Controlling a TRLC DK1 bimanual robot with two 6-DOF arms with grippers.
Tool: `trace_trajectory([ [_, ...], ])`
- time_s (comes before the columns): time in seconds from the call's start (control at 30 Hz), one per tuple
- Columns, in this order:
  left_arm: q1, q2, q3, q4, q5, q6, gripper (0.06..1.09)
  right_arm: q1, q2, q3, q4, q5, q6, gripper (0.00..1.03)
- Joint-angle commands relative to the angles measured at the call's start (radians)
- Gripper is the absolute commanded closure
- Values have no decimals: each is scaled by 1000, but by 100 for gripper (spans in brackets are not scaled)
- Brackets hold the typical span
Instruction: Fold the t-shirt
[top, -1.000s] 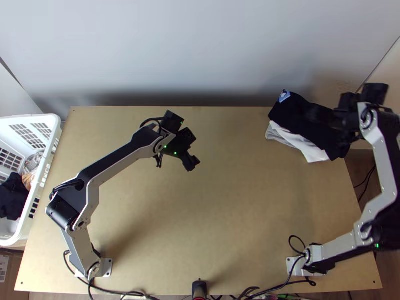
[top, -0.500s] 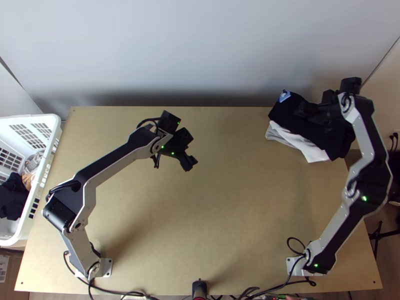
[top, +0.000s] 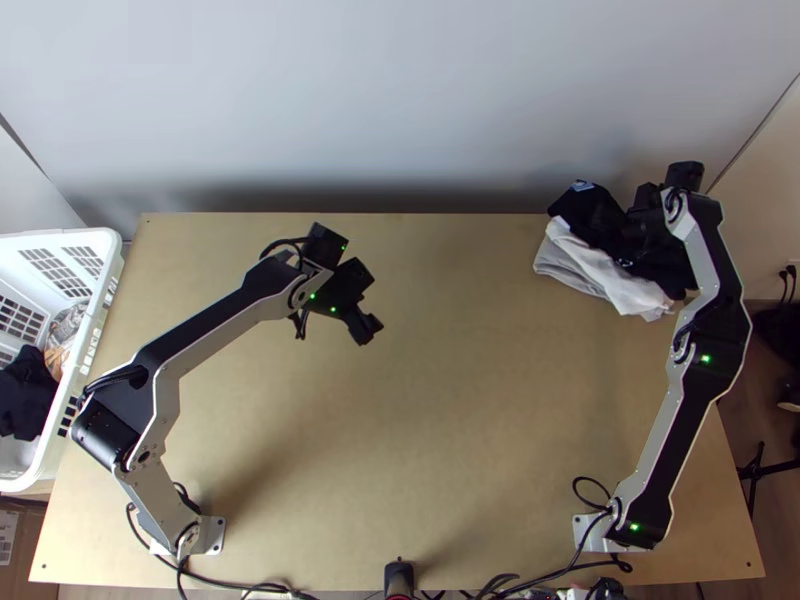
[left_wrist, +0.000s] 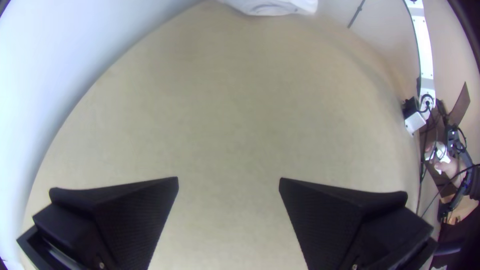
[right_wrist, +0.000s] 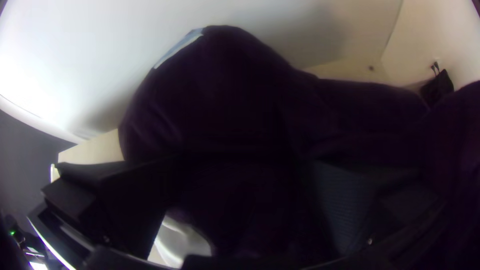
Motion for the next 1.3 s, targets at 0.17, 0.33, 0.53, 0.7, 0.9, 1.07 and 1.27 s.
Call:
trace_trajectory([
  [0.17, 6, -31, -16, -1, -2, -6, 10, -13, -41, -28, -3, 38, -22, 5],
  [0.33, 6, -29, 4, 1, -2, -6, 10, -13, -159, -26, -12, 38, -22, 5],
  [0.53, 6, -20, 27, 1, -4, -6, 10, -14, -269, -11, -12, 39, -25, 5],
  [0.7, 6, -22, 29, 1, -4, -5, 10, -16, -314, -8, -15, 42, -24, 5],
  [0.9, 5, -26, 27, -1, -4, -5, 10, -40, -318, -40, -15, 59, -24, 5],
  [1.07, 5, -34, 22, -5, -4, -5, 10, -65, -295, -126, -1, 102, -34, 5],
  [1.27, 6, -46, 19, -12, -10, 1, 10, -83, -226, -178, 2, 139, -34, 5],
])
